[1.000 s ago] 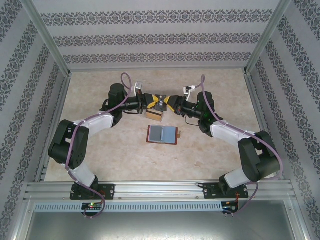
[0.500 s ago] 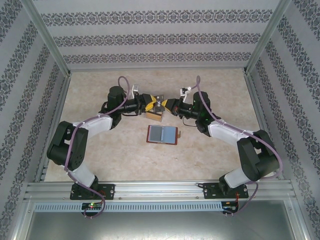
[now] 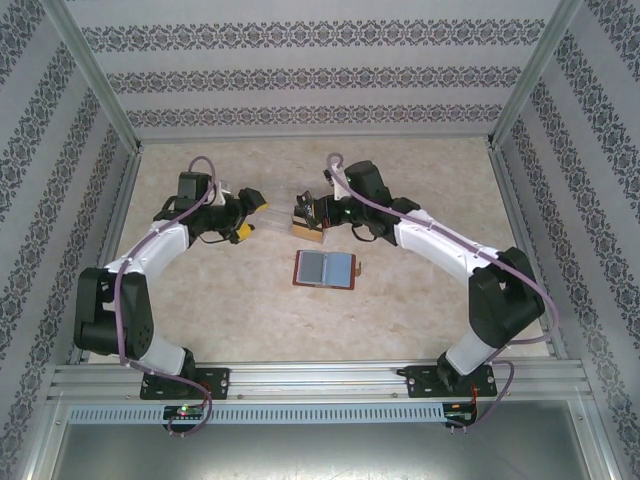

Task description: Take the credit cards out of the card holder

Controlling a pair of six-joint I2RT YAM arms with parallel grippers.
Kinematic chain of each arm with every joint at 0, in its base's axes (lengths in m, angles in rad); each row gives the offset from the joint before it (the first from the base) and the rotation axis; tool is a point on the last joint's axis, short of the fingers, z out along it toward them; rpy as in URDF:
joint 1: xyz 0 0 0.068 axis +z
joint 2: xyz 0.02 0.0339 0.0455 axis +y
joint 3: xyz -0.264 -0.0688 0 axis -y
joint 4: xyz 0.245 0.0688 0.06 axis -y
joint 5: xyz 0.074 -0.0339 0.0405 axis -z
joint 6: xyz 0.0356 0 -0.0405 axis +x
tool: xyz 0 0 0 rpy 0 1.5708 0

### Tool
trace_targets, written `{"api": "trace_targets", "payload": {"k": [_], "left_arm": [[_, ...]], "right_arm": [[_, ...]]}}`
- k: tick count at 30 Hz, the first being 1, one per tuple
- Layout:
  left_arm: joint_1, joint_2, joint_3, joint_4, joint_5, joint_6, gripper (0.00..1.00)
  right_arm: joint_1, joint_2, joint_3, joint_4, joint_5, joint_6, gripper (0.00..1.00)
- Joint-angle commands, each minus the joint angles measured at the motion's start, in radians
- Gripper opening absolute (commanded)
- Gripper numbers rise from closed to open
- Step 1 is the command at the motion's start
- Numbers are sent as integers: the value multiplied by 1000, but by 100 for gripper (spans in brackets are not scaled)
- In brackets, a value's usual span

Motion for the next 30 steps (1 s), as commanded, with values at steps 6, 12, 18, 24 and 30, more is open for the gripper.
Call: {"api": "trace_targets", "payload": {"k": [6, 12, 18, 24, 30], "left_arm": [[72, -131, 72, -358, -161, 293, 99], [93, -140, 86, -382, -144, 340, 99], [108, -122, 87, -381, -130, 348, 99], [115, -114, 78, -367, -114, 348, 99], [115, -111, 74, -364, -107, 348, 99]], "right_arm": [[41, 123, 189, -183, 80, -551, 0], [48, 220, 304, -264, 123, -723, 0], [48, 283, 364, -315, 166, -788, 0], [43, 317, 386, -335, 192, -828, 0], [31, 359, 426, -348, 193, -856, 0]]}}
